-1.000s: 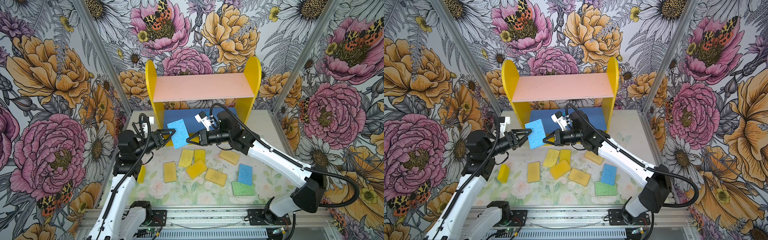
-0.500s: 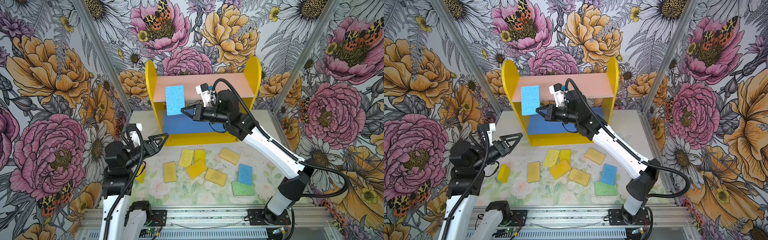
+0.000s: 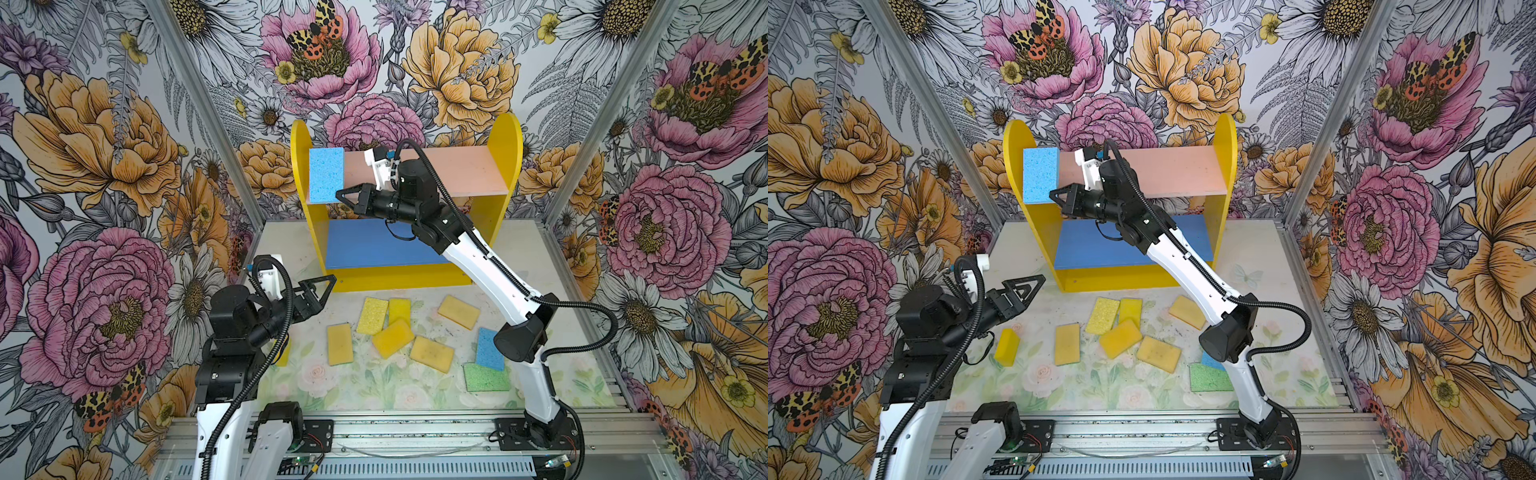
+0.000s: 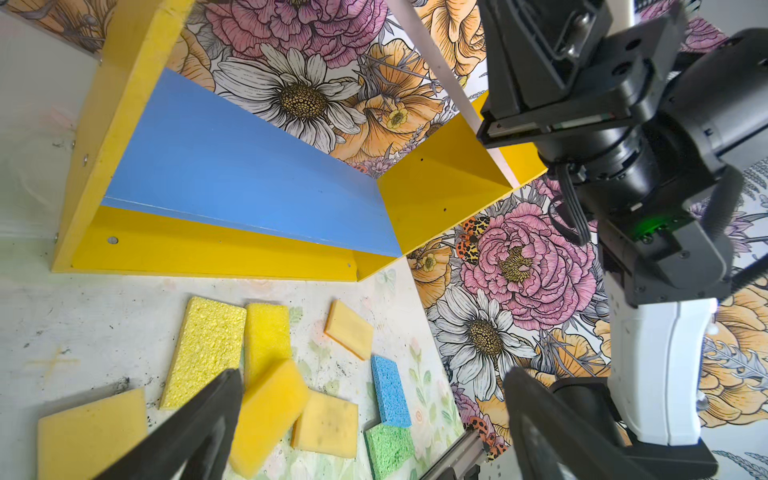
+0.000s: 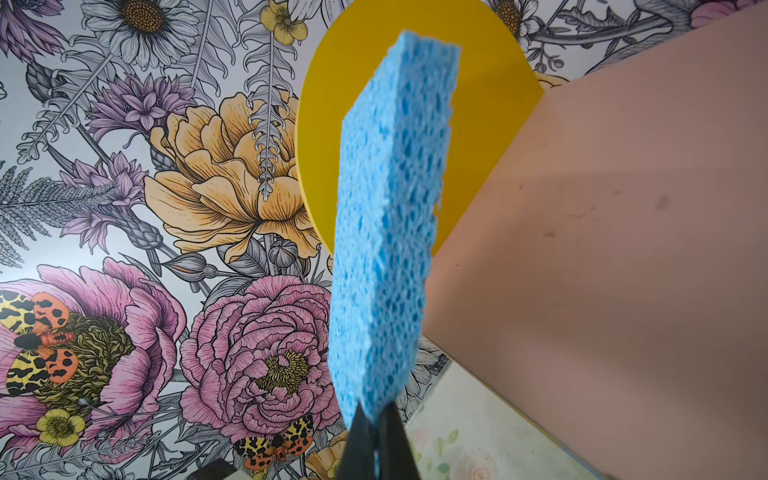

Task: Place and organize the cleaning sponges onto the shelf
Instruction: 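Carry the blue sponge onto the pink top shelf and release it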

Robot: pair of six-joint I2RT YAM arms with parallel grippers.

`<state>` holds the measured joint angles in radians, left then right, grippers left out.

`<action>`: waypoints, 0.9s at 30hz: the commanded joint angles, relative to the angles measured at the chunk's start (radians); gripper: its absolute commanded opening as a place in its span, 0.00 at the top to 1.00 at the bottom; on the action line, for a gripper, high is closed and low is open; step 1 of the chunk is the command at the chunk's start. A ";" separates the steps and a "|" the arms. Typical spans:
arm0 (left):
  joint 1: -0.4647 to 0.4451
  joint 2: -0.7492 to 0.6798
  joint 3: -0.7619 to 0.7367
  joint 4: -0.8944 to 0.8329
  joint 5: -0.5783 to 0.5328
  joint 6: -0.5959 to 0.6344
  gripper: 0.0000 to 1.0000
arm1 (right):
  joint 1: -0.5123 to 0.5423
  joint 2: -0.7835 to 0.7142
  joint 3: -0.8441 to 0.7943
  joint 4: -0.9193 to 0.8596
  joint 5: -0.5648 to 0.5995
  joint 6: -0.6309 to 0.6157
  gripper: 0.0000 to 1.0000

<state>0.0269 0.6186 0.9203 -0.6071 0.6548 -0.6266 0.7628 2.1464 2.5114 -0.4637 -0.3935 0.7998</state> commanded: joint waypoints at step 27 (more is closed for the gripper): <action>-0.019 0.048 0.130 -0.168 -0.167 0.102 0.01 | -0.013 0.161 0.221 -0.024 0.125 0.052 0.69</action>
<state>0.0154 0.6643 1.0283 -0.7647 0.5030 -0.5419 0.7551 2.2848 2.6923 -0.4892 -0.2947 0.8425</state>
